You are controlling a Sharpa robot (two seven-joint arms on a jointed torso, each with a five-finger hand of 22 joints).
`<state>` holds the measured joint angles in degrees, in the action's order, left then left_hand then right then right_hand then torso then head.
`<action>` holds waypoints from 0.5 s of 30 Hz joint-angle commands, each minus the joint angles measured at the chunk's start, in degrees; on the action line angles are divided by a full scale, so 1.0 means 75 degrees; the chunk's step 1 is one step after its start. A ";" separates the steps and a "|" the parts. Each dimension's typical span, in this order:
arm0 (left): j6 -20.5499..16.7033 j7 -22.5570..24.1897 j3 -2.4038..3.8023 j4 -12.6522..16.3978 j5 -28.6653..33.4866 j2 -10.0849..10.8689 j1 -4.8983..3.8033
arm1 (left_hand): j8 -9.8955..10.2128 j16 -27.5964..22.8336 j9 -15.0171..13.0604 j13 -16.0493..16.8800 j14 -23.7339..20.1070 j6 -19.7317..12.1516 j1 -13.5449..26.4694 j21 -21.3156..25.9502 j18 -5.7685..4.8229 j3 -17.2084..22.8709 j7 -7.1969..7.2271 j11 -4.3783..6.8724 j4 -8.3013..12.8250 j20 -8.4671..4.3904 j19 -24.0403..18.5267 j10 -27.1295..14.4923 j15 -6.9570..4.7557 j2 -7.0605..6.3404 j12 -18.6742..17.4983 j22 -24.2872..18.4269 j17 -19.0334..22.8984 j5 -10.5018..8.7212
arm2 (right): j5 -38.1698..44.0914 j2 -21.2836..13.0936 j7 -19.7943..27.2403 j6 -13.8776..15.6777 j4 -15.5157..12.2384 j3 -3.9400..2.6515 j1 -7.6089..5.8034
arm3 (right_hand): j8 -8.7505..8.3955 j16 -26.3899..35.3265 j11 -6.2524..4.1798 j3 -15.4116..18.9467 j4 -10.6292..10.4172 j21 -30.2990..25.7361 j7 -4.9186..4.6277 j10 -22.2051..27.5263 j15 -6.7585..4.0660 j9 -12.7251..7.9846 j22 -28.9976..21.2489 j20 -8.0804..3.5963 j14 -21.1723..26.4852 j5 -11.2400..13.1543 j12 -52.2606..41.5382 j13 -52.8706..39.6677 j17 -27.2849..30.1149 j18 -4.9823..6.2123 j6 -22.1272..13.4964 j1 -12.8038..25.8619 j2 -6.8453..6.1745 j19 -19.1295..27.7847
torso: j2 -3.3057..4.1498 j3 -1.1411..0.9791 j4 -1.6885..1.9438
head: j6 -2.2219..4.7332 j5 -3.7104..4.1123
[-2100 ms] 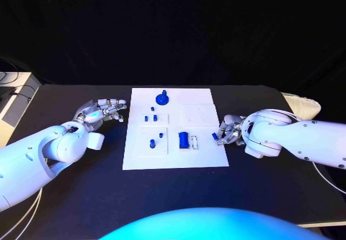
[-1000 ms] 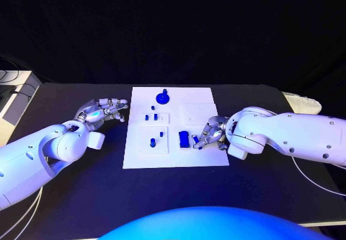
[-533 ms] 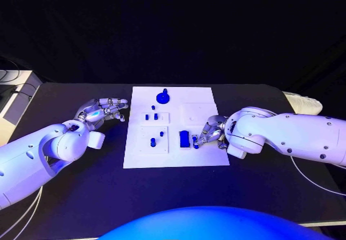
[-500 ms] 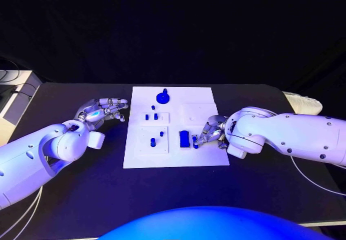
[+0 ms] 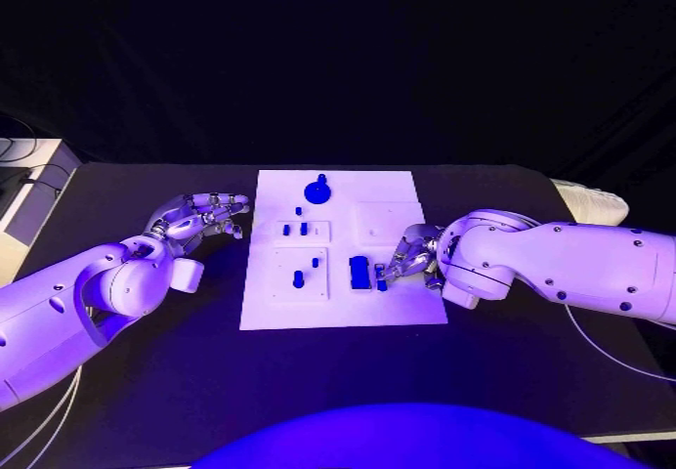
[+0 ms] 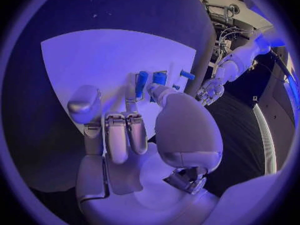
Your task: Assemble the parts on the task board
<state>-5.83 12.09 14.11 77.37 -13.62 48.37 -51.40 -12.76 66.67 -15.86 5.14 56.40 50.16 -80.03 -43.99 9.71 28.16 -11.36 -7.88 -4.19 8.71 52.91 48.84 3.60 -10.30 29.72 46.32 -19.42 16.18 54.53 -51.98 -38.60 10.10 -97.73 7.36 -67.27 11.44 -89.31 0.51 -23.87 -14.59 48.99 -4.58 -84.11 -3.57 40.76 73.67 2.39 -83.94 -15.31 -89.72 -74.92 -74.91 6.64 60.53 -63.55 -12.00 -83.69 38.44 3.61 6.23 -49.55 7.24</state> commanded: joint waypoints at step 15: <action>0.0137 0.0028 0.0005 0.0016 -0.0043 0.0004 -0.0003 | -0.0012 -0.0017 0.0013 -0.0010 -0.0038 -0.0039 -0.0006 0.0036 0.0105 0.0013 0.0010 -0.0021 -0.0047 0.0043 0.0003 -0.0045 0.0019 0.0067 0.0036 -0.0012 -0.0008 0.0031 | 0.0092 -0.0501 0.0969 -0.0317 -0.0425 0.0000 0.0080 | 0.0291 -0.0017 -0.0141 0.1411 -0.0253 -0.0065 0.0121 -0.0786 -0.0076 0.0154 0.0026 -0.0057 -0.0755 0.0605 -0.0037 -0.2010 -0.1763 -0.0068 0.0198 -0.0269 -0.0004 -0.0063 | -0.0004 -0.0008 -0.0010 | -0.0023 -0.0059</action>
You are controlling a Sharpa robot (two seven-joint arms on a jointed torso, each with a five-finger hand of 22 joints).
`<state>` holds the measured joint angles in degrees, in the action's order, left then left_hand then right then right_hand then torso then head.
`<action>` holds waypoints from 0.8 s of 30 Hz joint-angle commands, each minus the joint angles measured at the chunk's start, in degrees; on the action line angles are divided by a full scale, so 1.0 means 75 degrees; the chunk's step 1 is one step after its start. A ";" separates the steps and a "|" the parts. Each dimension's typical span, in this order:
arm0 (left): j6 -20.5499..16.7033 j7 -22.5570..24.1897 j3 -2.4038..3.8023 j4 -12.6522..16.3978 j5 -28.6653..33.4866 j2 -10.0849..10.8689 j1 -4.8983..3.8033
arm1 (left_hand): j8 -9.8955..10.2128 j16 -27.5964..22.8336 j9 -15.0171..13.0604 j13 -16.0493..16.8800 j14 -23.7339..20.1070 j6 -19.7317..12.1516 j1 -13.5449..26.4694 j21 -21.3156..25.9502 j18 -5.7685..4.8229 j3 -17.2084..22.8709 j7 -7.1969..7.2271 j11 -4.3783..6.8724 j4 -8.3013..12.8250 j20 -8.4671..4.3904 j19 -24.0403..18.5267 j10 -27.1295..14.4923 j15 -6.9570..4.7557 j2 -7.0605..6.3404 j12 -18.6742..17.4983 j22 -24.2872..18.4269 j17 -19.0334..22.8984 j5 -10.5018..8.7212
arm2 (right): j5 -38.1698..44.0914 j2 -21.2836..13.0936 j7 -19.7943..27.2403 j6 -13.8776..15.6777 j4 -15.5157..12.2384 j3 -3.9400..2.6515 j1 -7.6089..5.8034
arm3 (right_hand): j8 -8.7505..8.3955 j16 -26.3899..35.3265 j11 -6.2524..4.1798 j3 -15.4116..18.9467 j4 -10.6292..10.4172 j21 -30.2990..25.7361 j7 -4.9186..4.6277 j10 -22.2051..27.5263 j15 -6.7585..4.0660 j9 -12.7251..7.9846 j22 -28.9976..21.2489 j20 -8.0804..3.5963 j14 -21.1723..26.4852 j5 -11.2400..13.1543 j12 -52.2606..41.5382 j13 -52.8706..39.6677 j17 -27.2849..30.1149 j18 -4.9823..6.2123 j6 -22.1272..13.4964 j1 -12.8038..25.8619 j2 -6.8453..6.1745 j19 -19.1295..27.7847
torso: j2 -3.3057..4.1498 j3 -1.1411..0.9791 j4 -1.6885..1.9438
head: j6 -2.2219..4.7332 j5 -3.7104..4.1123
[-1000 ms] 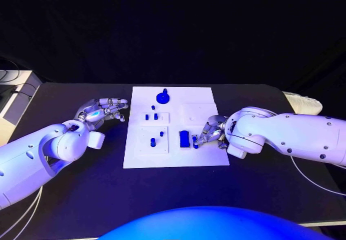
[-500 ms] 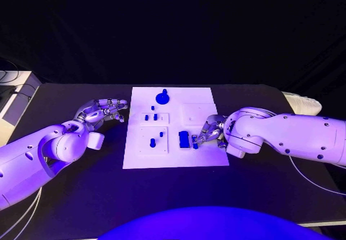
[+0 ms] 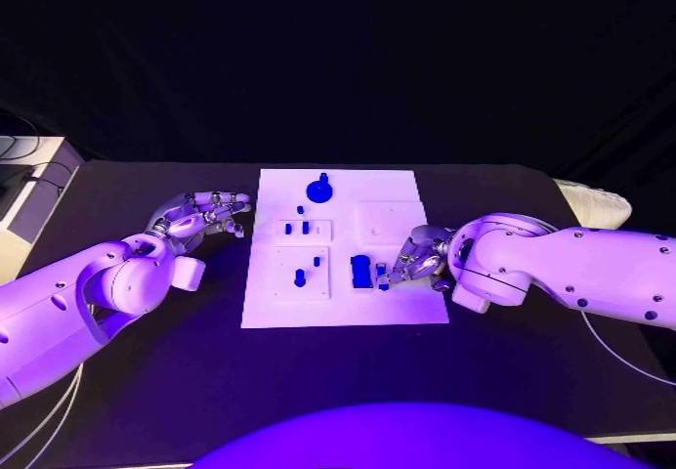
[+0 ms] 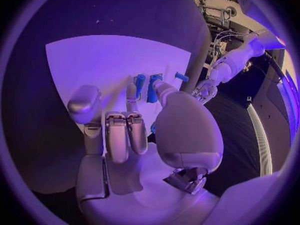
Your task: Assemble the parts on the task board
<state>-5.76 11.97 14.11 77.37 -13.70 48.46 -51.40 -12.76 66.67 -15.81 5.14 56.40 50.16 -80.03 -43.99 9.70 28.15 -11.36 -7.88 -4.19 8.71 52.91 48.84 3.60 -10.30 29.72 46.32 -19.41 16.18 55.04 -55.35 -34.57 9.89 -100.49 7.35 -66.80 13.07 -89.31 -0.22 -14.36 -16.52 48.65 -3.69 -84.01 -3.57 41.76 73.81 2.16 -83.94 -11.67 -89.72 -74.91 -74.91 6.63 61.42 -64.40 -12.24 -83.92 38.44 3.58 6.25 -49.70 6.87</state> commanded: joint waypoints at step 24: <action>0.0130 0.0101 0.0005 0.0019 -0.0033 -0.0028 -0.0002 | -0.0015 -0.0016 0.0009 -0.0012 -0.0038 -0.0046 0.0006 0.0040 0.0105 0.0016 0.0007 -0.0024 -0.0063 0.0047 0.0003 -0.0055 0.0024 0.0071 0.0053 -0.0013 -0.0011 0.0031 | 0.0668 0.0101 0.0096 0.0005 0.0118 0.0001 0.0192 | 0.0599 -0.0023 -0.0217 0.0314 -0.0015 0.0040 0.0203 -0.0798 -0.0215 0.0223 0.0084 -0.0138 -0.0761 0.0268 -0.0037 -0.2012 -0.1789 -0.0082 0.0270 -0.0994 0.0549 -0.0086 | 0.0003 0.0003 0.0004 | -0.0013 0.0024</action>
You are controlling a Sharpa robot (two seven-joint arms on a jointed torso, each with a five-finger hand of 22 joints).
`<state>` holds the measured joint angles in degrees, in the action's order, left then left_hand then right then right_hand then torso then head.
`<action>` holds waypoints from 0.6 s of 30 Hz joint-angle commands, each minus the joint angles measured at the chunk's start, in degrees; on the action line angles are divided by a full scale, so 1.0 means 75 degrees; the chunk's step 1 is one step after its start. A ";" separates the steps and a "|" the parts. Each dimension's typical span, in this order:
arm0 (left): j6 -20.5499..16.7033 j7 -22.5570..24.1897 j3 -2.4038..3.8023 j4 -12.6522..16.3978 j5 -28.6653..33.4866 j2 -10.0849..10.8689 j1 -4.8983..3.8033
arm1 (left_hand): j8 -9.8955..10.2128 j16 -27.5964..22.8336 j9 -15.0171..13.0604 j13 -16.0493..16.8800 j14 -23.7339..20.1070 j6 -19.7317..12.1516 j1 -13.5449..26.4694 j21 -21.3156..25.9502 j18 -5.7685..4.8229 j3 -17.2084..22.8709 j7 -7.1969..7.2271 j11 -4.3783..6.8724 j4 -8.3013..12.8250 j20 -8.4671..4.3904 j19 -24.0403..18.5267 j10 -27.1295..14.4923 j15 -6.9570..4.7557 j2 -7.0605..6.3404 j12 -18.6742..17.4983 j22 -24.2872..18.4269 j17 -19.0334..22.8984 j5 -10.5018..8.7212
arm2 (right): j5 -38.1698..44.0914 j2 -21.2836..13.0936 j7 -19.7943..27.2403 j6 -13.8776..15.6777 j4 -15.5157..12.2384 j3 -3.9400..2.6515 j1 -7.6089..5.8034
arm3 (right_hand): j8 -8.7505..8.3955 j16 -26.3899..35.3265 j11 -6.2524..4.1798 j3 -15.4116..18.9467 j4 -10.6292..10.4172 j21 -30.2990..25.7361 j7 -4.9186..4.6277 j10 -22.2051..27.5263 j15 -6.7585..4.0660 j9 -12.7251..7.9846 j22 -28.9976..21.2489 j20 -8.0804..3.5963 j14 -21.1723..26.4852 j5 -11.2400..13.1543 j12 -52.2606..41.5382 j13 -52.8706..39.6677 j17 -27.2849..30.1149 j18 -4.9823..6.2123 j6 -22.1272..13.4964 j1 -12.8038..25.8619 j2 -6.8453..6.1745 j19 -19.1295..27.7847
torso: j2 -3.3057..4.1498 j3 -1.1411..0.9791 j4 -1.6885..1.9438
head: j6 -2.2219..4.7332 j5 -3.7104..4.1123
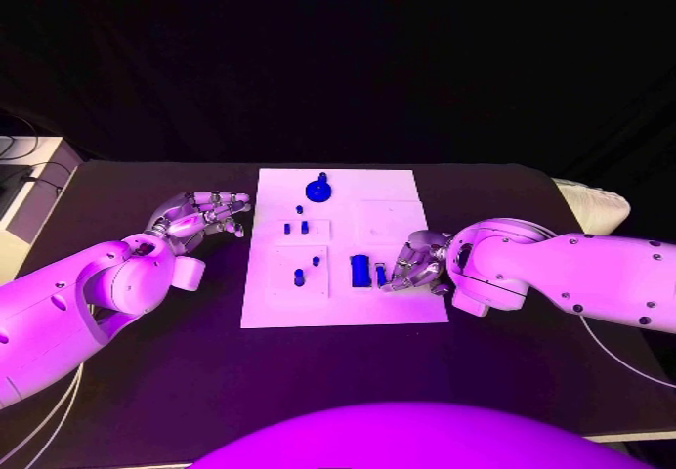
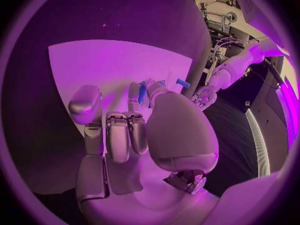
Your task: Assemble the parts on the task board
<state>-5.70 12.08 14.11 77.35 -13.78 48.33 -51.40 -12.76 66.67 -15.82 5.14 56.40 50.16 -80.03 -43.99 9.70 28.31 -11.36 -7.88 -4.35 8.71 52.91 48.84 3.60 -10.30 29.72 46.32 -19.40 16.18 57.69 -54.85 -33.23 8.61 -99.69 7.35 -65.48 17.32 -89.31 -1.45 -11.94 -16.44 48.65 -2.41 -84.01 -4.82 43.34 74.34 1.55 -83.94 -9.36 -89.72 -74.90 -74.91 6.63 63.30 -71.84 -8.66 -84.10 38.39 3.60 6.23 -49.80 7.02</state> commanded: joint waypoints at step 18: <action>0.0133 0.0075 0.0005 0.0010 -0.0022 -0.0020 -0.0002 | -0.0017 -0.0014 0.0012 -0.0012 -0.0037 -0.0049 0.0015 0.0042 0.0104 -0.0006 0.0007 -0.0024 -0.0052 0.0048 0.0004 -0.0058 0.0025 0.0073 0.0060 -0.0014 -0.0014 0.0030 | 0.0403 0.0267 -0.0167 0.0397 0.0410 0.0000 0.0050 | 0.0198 -0.0032 -0.0098 -0.0066 -0.0002 0.0067 0.0091 -0.0799 -0.0078 0.0089 0.0037 -0.0079 -0.0767 -0.0169 -0.0037 -0.2013 -0.1816 -0.0086 0.0058 0.0073 0.0199 -0.0076 | 0.0007 -0.0008 0.0009 | -0.0013 0.0000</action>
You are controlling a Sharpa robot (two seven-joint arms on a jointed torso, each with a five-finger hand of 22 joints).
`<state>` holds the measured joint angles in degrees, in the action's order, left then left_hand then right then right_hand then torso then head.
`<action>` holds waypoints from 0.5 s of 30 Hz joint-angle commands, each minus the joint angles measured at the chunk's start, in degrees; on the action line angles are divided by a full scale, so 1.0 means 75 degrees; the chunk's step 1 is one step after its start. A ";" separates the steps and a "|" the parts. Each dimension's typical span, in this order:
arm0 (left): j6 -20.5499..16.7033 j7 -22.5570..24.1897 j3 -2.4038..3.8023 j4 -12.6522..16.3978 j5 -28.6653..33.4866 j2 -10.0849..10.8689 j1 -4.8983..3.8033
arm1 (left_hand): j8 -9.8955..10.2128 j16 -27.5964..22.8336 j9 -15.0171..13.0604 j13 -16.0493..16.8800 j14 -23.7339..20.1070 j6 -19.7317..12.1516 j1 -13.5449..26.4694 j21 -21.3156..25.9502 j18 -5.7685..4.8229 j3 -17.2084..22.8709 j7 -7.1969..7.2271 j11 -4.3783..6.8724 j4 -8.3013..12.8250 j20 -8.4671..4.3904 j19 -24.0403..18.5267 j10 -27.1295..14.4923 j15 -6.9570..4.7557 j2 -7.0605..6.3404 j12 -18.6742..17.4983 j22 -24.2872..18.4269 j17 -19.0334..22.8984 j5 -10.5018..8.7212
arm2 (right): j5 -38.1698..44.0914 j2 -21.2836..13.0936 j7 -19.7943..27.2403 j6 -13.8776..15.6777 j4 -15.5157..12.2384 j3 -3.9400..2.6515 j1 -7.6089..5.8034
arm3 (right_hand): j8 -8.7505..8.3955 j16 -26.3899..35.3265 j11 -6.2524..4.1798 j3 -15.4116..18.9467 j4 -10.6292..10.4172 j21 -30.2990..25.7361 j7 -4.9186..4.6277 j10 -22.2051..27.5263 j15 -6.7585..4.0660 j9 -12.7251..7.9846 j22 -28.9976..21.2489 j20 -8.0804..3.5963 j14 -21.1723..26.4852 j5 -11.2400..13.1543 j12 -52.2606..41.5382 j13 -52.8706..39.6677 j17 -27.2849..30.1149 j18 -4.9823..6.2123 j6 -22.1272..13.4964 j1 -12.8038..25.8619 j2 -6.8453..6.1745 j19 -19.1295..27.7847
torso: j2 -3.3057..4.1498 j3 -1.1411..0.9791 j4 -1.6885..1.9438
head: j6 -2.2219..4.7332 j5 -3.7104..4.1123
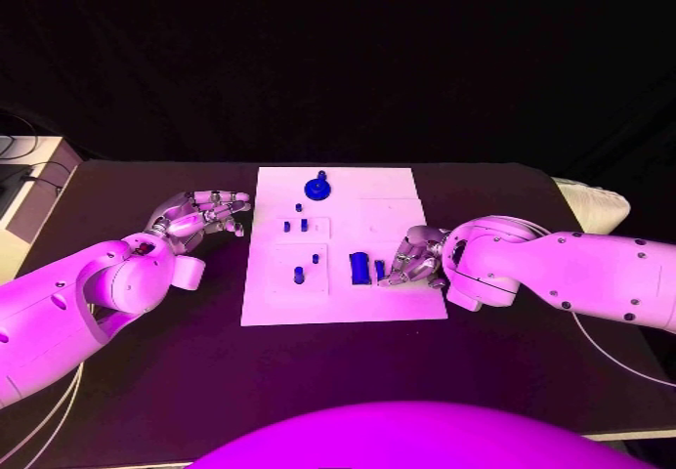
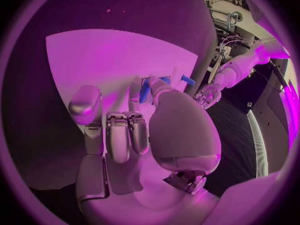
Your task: Assemble the parts on the task board
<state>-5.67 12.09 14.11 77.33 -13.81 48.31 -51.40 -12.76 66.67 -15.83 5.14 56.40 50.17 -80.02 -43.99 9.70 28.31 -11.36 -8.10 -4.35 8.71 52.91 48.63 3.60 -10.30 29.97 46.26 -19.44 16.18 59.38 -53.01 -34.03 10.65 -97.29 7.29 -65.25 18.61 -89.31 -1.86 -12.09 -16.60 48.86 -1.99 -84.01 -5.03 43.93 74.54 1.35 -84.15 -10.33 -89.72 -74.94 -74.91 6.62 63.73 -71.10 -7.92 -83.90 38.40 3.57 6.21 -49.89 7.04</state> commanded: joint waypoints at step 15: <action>0.0139 0.0062 0.0005 0.0010 -0.0025 -0.0019 -0.0002 | -0.0018 -0.0014 0.0013 -0.0013 -0.0037 -0.0051 0.0015 0.0044 0.0105 -0.0003 0.0008 0.0005 -0.0054 0.0049 0.0004 -0.0032 0.0025 0.0074 0.0032 -0.0007 -0.0009 0.0030 | 0.0131 0.0159 -0.0094 -0.0401 0.0275 0.0009 0.0087 | 0.0221 -0.0022 -0.0073 -0.0126 0.0159 -0.0082 0.0062 -0.0799 -0.0083 0.0080 -0.0002 -0.0085 -0.0733 0.0359 -0.0037 -0.2008 -0.1790 -0.0075 -0.0136 -0.0540 -0.0187 -0.0090 | -0.0002 0.0003 0.0004 | -0.0014 -0.0019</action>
<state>-5.61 12.07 14.11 77.29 -13.84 48.27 -51.39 -12.76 66.67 -15.78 5.14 56.40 50.16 -80.03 -43.99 9.71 28.31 -11.36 -8.10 -4.35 8.71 52.91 48.63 3.60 -10.30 29.95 46.26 -19.43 16.18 59.67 -51.89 -34.20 9.79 -95.47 7.23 -64.87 19.98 -89.31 -1.86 -13.01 -15.67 48.53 -1.46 -84.00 -5.22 44.47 74.53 1.14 -83.94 -7.76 -89.72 -74.93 -74.91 6.63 63.21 -74.40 -9.67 -84.10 38.41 3.60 6.23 -50.00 6.95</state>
